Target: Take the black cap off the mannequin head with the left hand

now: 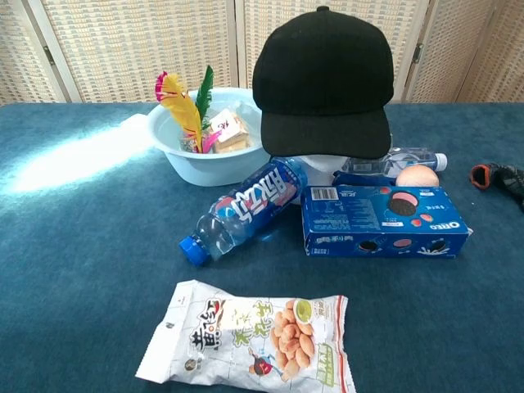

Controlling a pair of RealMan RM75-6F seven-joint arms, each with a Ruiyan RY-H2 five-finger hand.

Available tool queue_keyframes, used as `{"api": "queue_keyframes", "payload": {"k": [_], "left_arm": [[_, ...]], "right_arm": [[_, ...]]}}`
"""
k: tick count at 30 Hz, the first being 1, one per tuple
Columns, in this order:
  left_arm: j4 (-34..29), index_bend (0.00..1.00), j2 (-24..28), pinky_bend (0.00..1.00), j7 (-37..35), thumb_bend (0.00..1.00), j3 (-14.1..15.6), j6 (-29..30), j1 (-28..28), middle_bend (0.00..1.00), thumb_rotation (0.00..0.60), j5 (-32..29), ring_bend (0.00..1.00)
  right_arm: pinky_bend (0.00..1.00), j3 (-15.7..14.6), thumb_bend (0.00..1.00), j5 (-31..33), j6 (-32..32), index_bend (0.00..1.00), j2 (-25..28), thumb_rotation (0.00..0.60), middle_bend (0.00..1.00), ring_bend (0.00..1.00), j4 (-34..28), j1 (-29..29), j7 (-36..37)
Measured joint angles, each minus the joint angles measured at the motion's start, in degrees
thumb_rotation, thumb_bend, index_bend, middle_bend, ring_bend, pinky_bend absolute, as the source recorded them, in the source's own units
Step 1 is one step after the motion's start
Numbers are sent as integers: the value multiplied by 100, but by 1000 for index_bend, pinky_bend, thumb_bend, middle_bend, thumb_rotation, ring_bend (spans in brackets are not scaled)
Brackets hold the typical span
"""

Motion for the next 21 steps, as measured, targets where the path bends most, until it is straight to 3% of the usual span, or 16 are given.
{"api": "queue_keyframes", "payload": {"k": [7, 15, 19, 21], "left_arm": [[57, 0, -22, 248, -95, 0, -19, -45, -55, 0, 600, 67, 65], [306, 0, -108, 257, -627, 0, -31, -57, -239, 15, 600, 504, 155], [453, 1, -183, 392, -958, 0, -21, -140, -449, 141, 600, 856, 300], [545, 20, -255, 522, -1111, 0, -21, -172, -587, 251, 600, 1071, 400]], "right_arm": [[162, 81, 12, 19, 163, 96, 81, 600, 191, 116, -69, -34, -47], [162, 179, 12, 51, 302, 96, 235, 600, 191, 116, -197, -60, -127], [162, 193, 12, 60, 313, 96, 268, 600, 191, 116, -247, -64, -159], [162, 194, 12, 65, 316, 96, 270, 600, 191, 115, -257, -68, -169]]}}
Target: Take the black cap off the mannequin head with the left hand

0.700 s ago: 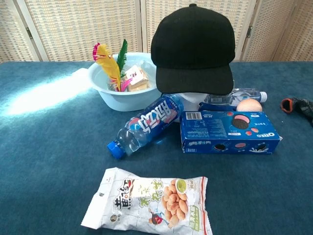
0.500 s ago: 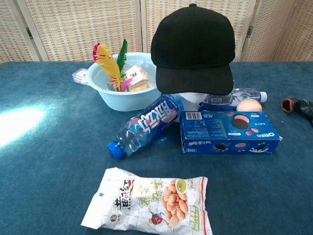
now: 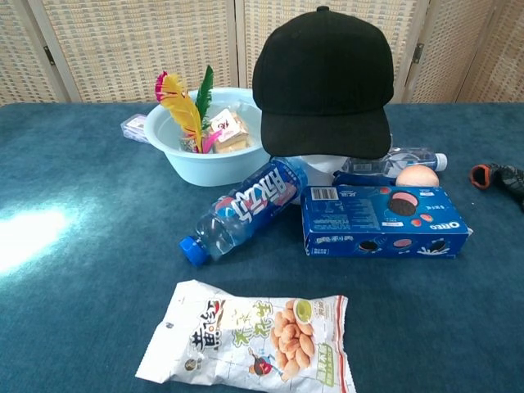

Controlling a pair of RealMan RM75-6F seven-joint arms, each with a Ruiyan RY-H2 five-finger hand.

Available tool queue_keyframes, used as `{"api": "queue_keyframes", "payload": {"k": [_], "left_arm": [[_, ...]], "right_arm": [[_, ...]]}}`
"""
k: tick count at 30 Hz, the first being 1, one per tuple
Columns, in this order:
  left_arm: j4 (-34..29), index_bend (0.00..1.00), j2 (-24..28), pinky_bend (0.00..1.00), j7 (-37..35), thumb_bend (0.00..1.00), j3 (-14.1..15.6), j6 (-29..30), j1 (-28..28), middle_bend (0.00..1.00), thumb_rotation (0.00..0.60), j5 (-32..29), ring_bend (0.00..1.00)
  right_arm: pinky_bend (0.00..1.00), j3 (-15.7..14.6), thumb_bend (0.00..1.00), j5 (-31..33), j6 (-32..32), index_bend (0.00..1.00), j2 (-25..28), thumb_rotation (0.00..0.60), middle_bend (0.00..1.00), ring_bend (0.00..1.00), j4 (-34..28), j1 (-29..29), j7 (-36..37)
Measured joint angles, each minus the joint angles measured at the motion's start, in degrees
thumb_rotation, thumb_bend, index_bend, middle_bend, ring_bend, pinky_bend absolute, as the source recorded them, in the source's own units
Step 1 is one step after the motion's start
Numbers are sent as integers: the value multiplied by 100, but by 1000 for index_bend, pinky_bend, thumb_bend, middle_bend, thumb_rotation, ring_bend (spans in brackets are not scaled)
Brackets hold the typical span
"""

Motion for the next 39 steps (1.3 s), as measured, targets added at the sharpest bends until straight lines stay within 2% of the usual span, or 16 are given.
{"api": "queue_keyframes", "payload": {"k": [6, 9, 14, 21, 39], "left_arm": [[296, 126, -308, 908, -450, 0, 11, -118, -484, 553, 600, 622, 669], [501, 176, -540, 988, -599, 0, 8, -142, -733, 657, 600, 937, 750], [938, 245, -1073, 1000, -813, 0, -56, -194, -1199, 811, 600, 1232, 859], [1552, 316, -1812, 1000, -919, 0, -262, -231, -1735, 912, 600, 1312, 939], [3254, 426, -3280, 1000, -1176, 1, -530, -264, -2892, 977, 600, 1195, 989]], "right_arm": [[162, -10, 12, -1, 18, 95, 3, 600, 191, 116, -16, -24, -10], [162, -20, 12, 0, 40, 96, 2, 600, 191, 116, -19, -48, -10], [162, -44, 11, -6, 70, 96, -12, 600, 191, 115, -13, -88, -2], [162, -63, 12, -3, 142, 96, -1, 600, 191, 116, -16, -158, -2], [168, -58, 12, 35, 104, 96, 13, 600, 191, 115, -14, -181, 10]]}}
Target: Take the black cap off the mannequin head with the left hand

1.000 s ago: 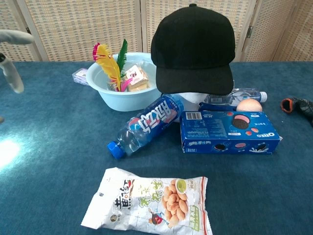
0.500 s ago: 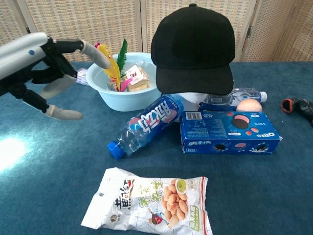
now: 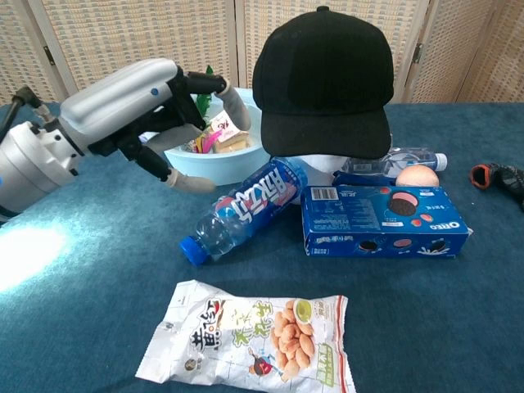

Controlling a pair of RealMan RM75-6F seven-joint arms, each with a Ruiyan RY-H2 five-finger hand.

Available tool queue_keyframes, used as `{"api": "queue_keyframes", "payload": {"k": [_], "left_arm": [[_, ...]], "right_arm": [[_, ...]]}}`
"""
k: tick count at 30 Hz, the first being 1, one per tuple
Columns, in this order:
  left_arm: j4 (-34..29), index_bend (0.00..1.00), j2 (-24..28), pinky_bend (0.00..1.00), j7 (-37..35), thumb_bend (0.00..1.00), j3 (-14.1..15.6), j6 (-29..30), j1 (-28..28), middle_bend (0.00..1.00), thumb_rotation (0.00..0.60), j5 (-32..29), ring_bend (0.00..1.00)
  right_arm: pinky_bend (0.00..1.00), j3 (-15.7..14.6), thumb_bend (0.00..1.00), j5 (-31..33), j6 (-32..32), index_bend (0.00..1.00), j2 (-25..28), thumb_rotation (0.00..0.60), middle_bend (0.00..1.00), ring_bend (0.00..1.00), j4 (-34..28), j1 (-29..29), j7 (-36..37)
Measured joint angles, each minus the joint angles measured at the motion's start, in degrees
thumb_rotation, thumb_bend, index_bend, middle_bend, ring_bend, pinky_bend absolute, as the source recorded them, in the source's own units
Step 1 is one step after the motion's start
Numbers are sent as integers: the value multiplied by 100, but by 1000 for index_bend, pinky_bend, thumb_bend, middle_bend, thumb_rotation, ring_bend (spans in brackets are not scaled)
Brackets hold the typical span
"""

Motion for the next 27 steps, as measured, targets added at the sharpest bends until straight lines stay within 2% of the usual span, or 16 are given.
{"api": "queue_keyframes", "payload": {"k": [9, 27], "left_arm": [[712, 444, -584, 1000, -120, 8, -81, 128, -429, 984, 600, -129, 996], [1797, 443, -1544, 1000, -220, 24, -237, -104, -1042, 988, 600, -817, 996]], "right_arm": [[168, 0, 12, 49, 17, 96, -8, 600, 191, 116, 43, -43, 38], [168, 21, 12, 188, 38, 96, -22, 600, 191, 116, 239, -135, 254]]}}
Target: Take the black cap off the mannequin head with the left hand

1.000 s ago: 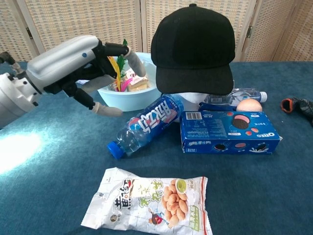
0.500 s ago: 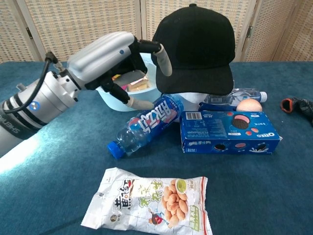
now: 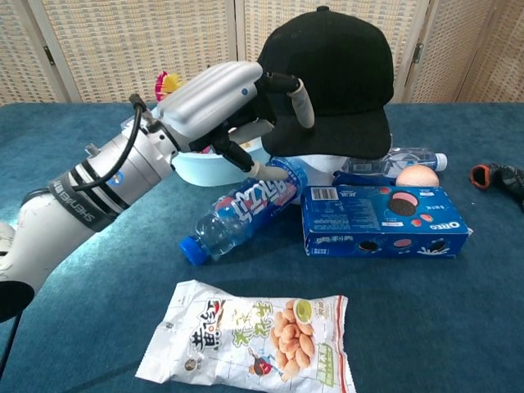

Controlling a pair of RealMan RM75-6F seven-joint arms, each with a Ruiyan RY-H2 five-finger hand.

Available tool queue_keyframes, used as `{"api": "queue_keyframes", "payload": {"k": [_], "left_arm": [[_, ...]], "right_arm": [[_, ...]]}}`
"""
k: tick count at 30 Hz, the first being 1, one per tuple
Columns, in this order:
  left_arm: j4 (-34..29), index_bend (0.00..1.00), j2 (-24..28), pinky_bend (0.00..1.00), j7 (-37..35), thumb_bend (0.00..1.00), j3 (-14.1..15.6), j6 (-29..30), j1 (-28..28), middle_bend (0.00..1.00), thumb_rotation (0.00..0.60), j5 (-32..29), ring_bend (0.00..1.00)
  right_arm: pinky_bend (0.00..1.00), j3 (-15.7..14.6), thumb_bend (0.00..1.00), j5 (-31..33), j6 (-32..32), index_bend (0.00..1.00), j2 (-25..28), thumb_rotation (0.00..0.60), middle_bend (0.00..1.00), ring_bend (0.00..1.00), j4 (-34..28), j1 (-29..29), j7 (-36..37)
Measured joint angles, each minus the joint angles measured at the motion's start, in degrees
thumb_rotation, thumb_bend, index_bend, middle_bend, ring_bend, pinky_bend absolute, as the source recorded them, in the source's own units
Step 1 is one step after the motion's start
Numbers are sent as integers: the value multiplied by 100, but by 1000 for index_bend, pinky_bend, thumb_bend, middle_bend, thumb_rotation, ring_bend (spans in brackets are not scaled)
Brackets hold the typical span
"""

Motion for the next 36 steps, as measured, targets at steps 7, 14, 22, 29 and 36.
{"api": "queue_keyframes", "payload": {"k": [7, 14, 22, 29, 36], "left_arm": [[193, 464, -158, 1000, -60, 153, -19, -16, -126, 991, 600, -164, 1000], [376, 476, -290, 1000, -139, 224, 42, 47, -203, 994, 600, -256, 1000], [492, 523, -364, 1000, -198, 373, 100, 117, -260, 998, 600, -309, 1000], [565, 563, -375, 1000, -317, 529, 125, 284, -281, 1000, 600, -342, 1000], [203, 569, -253, 1000, -472, 560, 59, 307, -283, 1000, 600, -455, 1000]], "right_arm": [[168, 2, 12, 18, 46, 96, 10, 600, 191, 116, 54, -54, 66], [168, 1, 12, 14, 60, 96, 12, 600, 191, 115, 60, -77, 72], [168, 14, 12, 25, 72, 96, 35, 600, 191, 117, 52, -97, 69], [168, 30, 12, 26, 60, 96, 30, 600, 191, 117, 46, -89, 64], [168, 53, 12, 14, 52, 96, 36, 600, 191, 117, 37, -70, 65]]}}
